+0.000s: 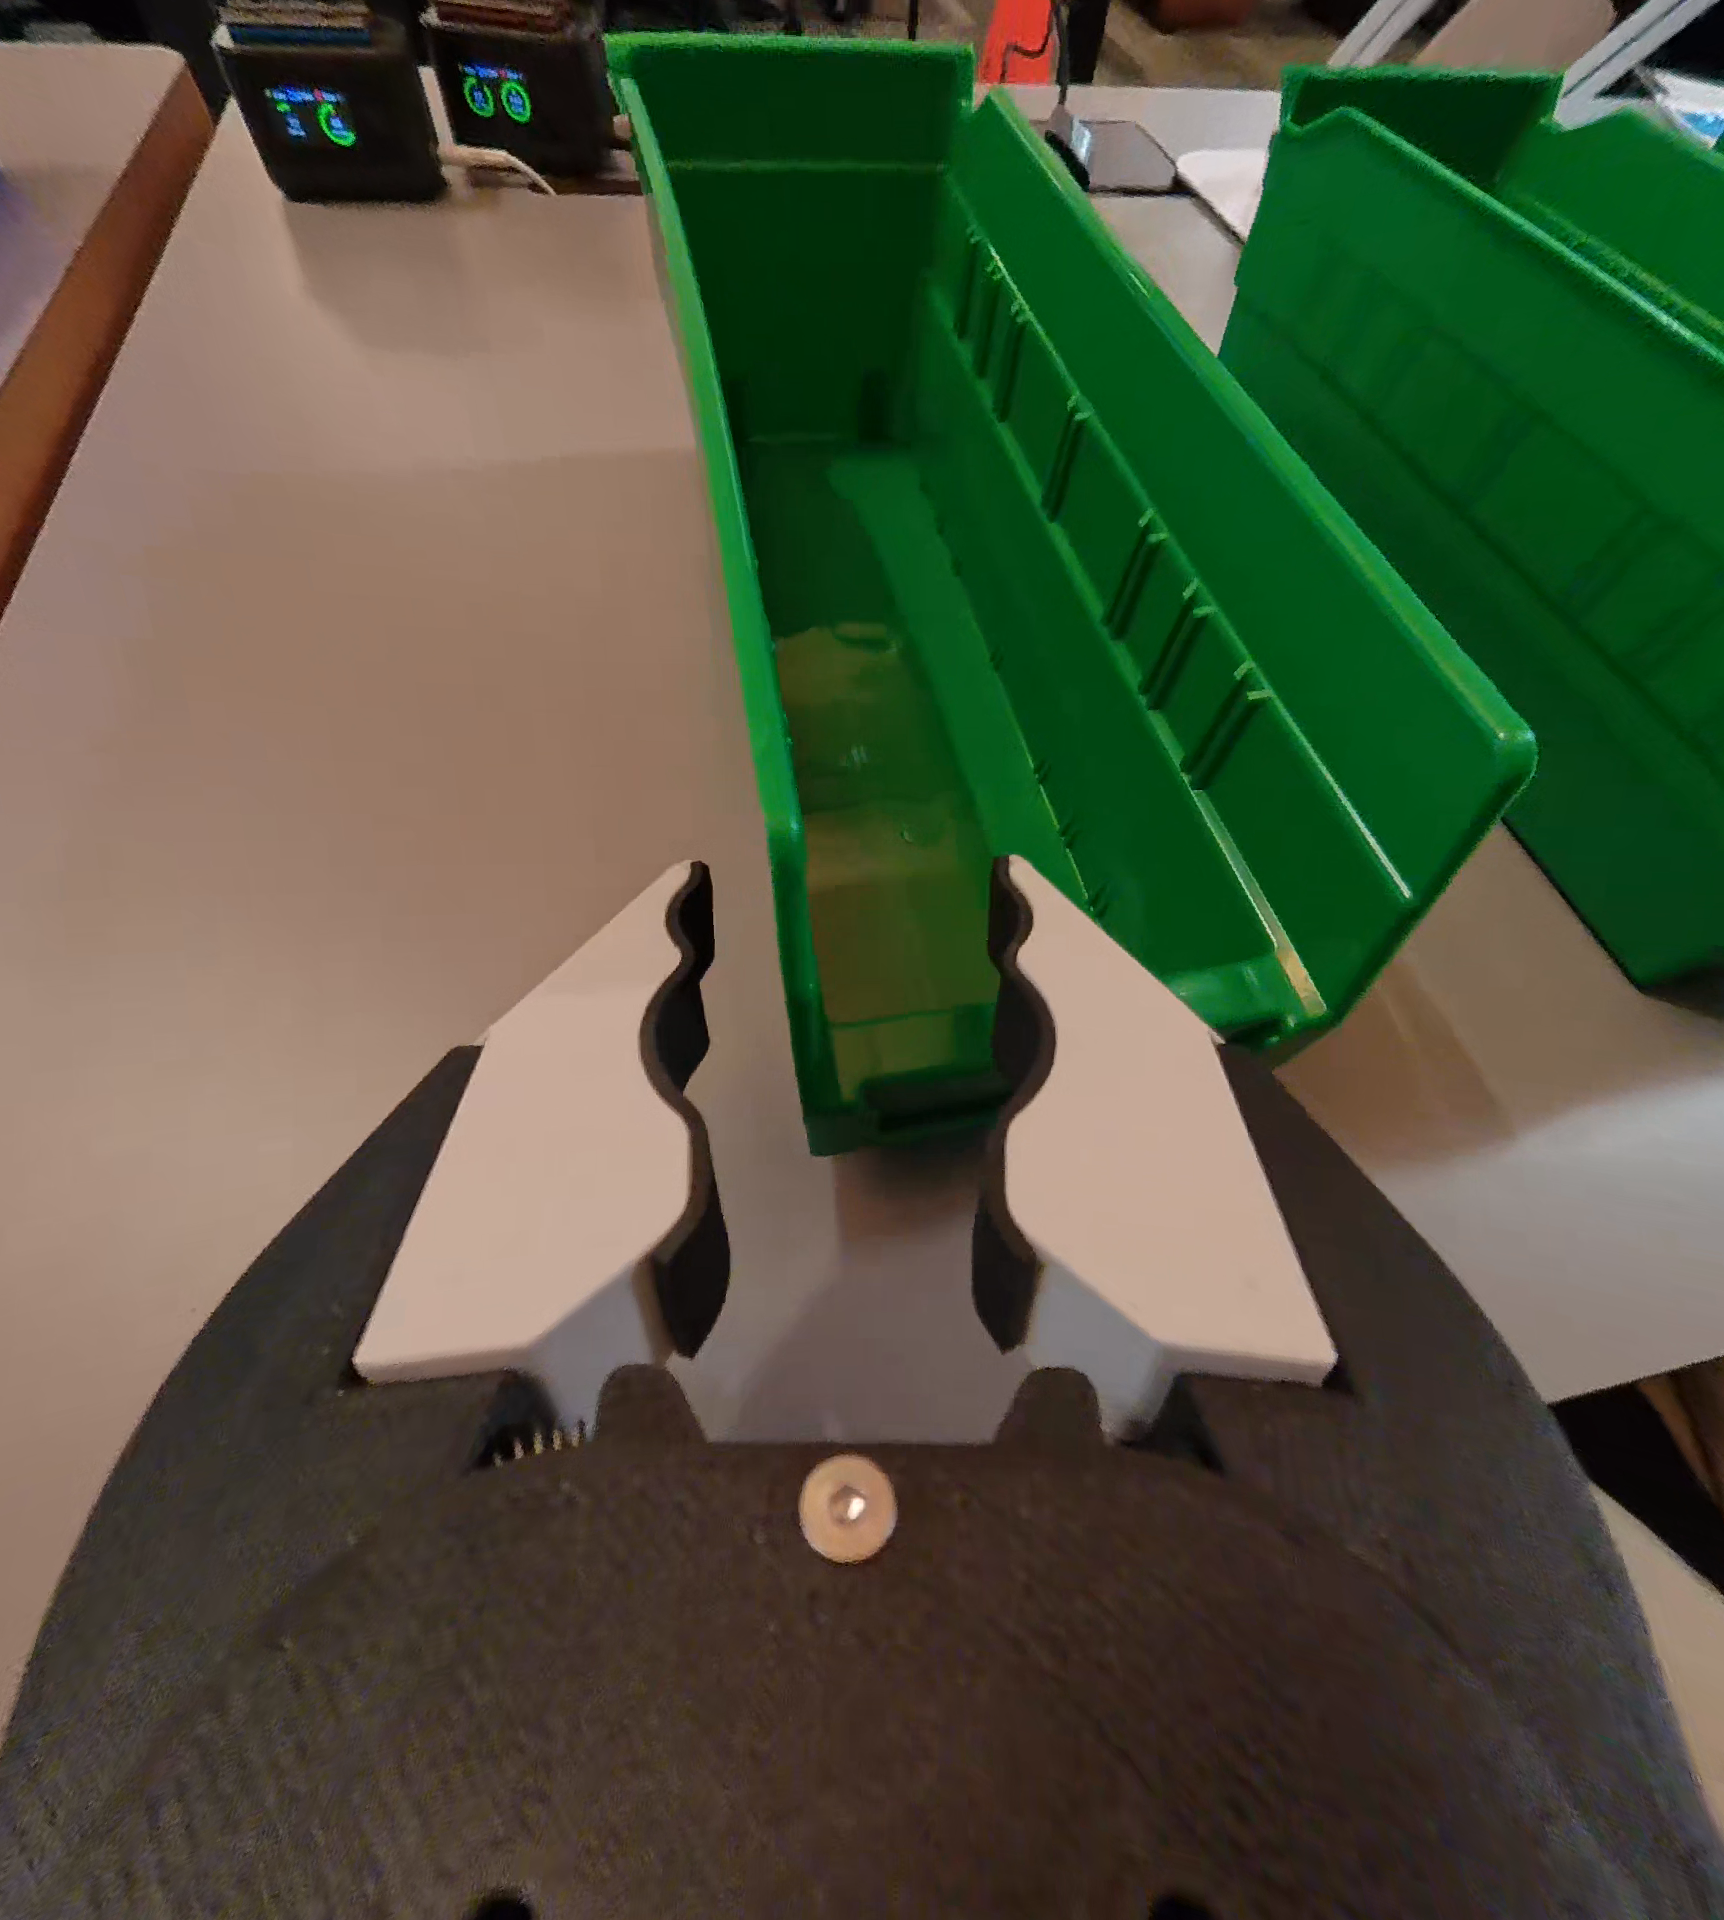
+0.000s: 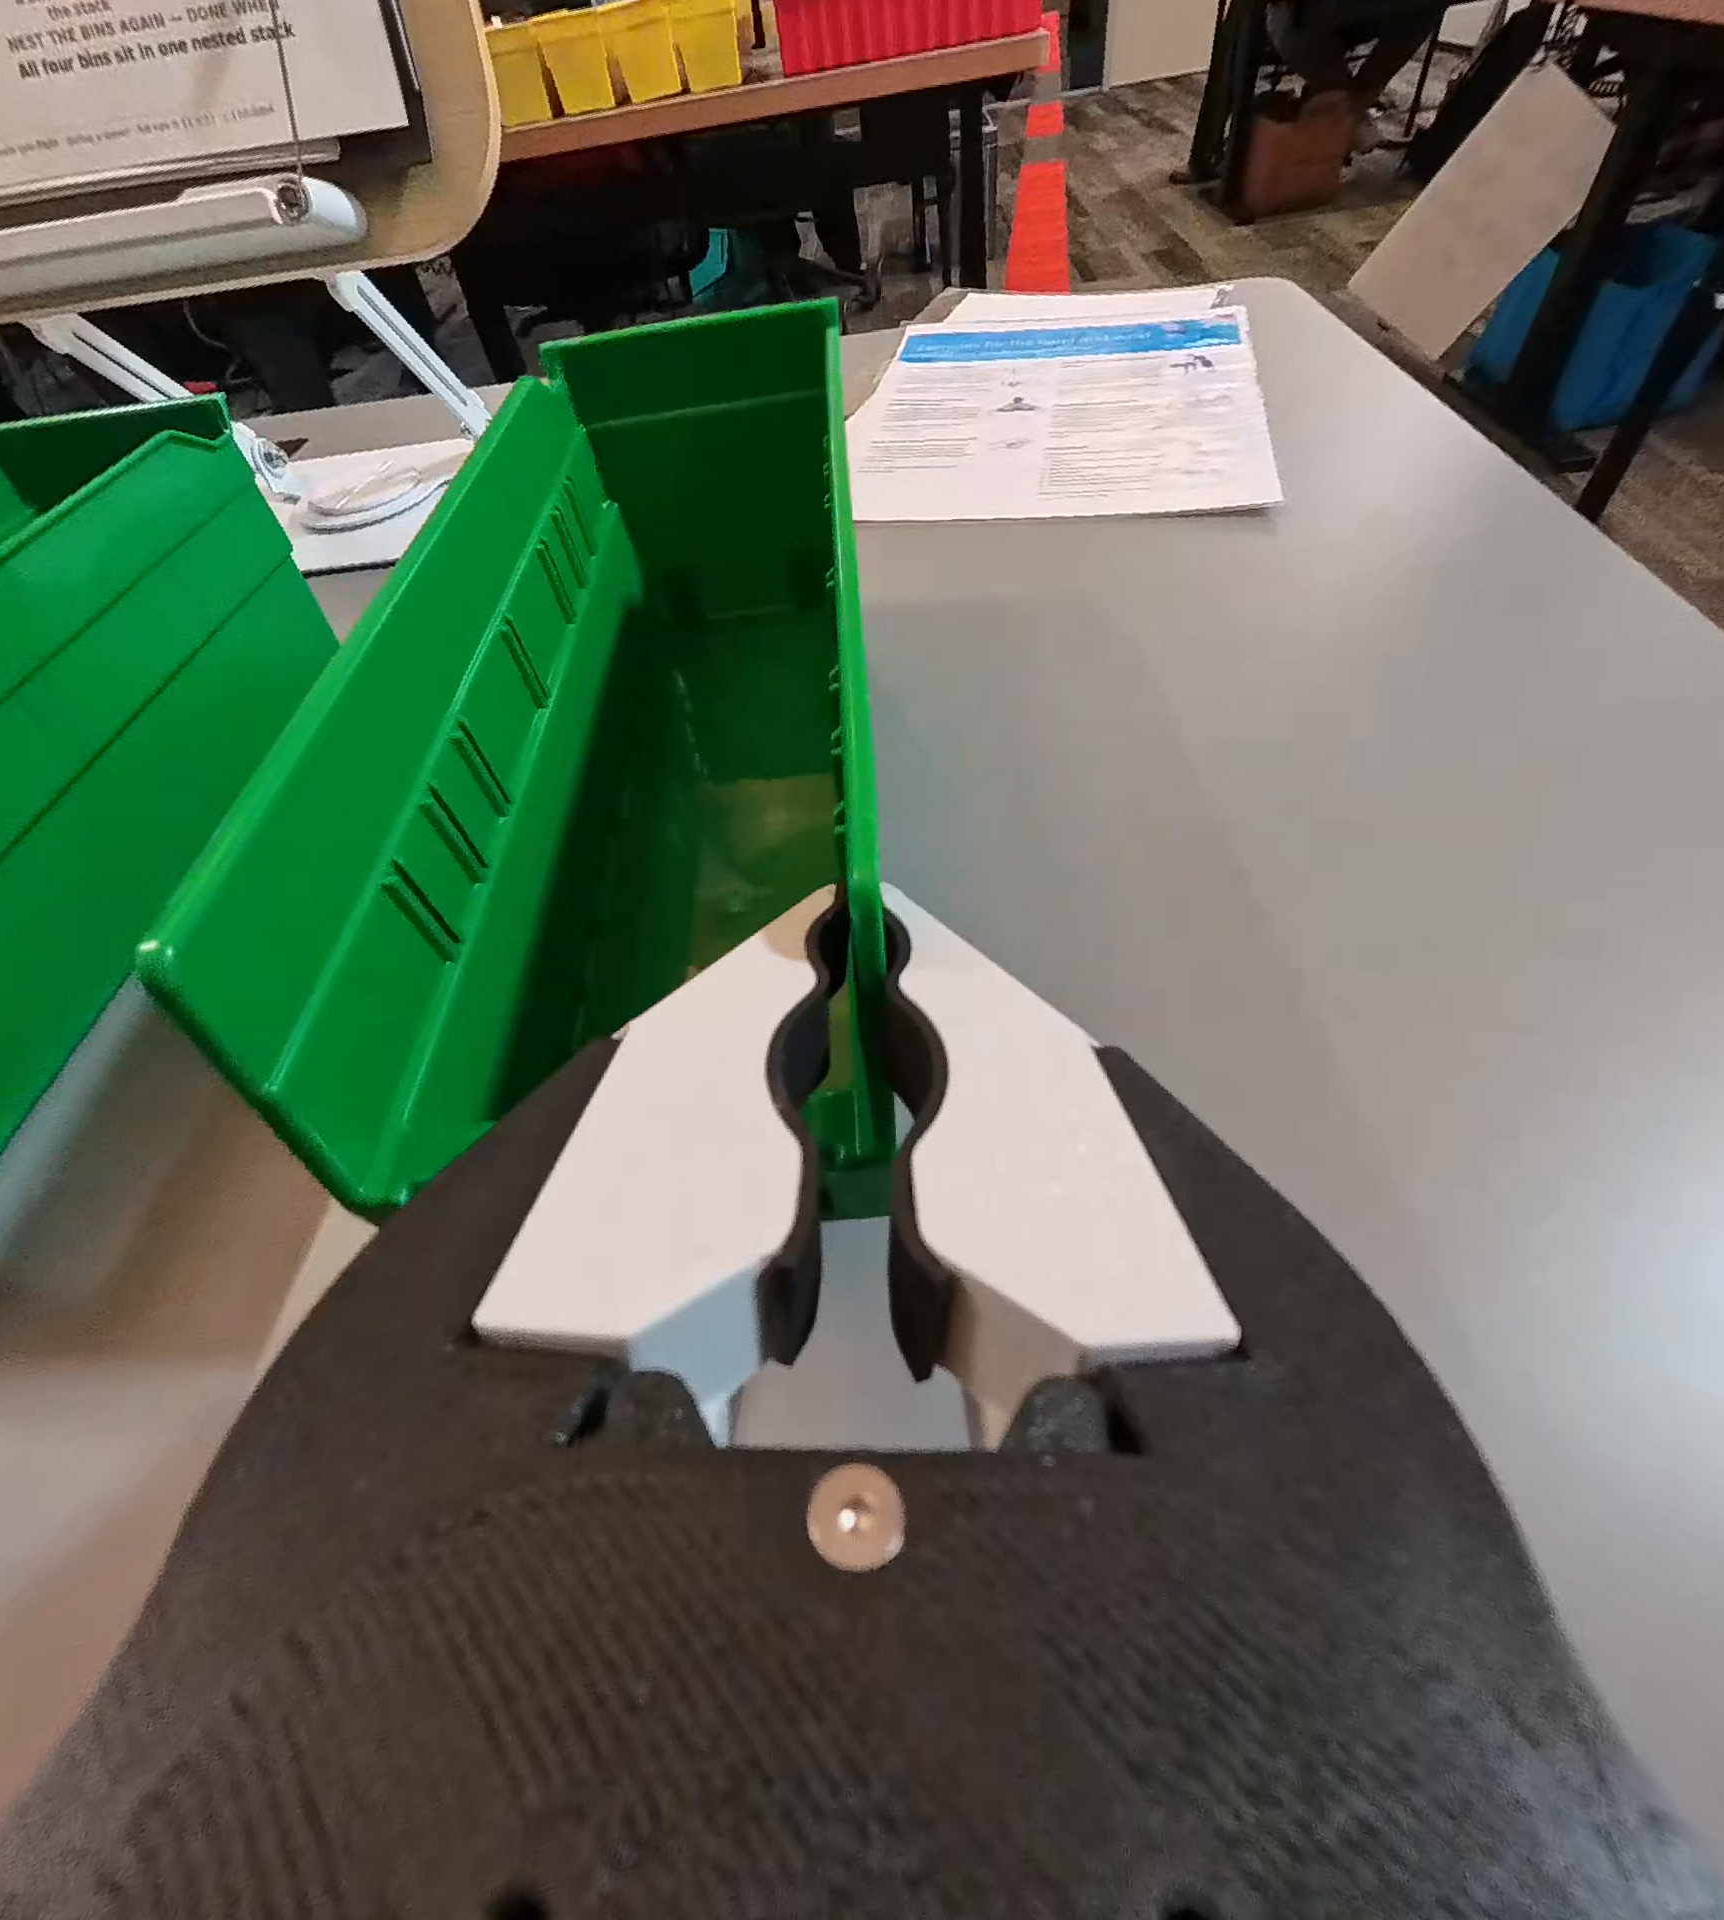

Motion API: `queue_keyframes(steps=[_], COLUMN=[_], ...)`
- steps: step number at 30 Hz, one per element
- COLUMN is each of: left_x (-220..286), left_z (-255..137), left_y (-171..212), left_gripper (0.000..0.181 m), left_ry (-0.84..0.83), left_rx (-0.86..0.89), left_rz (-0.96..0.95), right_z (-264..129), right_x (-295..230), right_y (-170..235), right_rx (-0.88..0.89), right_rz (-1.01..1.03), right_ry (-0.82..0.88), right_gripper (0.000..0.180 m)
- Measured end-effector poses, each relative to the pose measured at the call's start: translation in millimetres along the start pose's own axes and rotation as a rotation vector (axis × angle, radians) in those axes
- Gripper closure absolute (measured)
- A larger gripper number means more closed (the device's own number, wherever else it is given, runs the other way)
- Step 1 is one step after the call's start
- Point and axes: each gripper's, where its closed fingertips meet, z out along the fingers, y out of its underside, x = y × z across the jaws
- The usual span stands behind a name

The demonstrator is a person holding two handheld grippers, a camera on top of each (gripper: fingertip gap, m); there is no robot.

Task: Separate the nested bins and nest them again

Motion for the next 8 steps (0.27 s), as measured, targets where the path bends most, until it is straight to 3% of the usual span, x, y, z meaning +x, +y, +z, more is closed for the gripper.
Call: queue_keyframes(steps=[1,4,8], left_x=[-2,-5,-5], left_z=[0,4,11], left_y=[-2,-5,-5], left_gripper=[0.125,0.12,0.138], left_ry=[-0.006,-0.005,0.02], left_rx=[0.016,0.031,0.021], left_rz=[-0.013,-0.075,-0.085], right_z=[0,1,4], right_x=[-1,-2,-8], right_y=[0,1,17], right_rx=[0.005,0.005,-0.081], right_rz=[-0.002,-0.024,-0.094], right_ry=[0.003,0.015,0.017], right_gripper=[0.179,0.179,0.169])
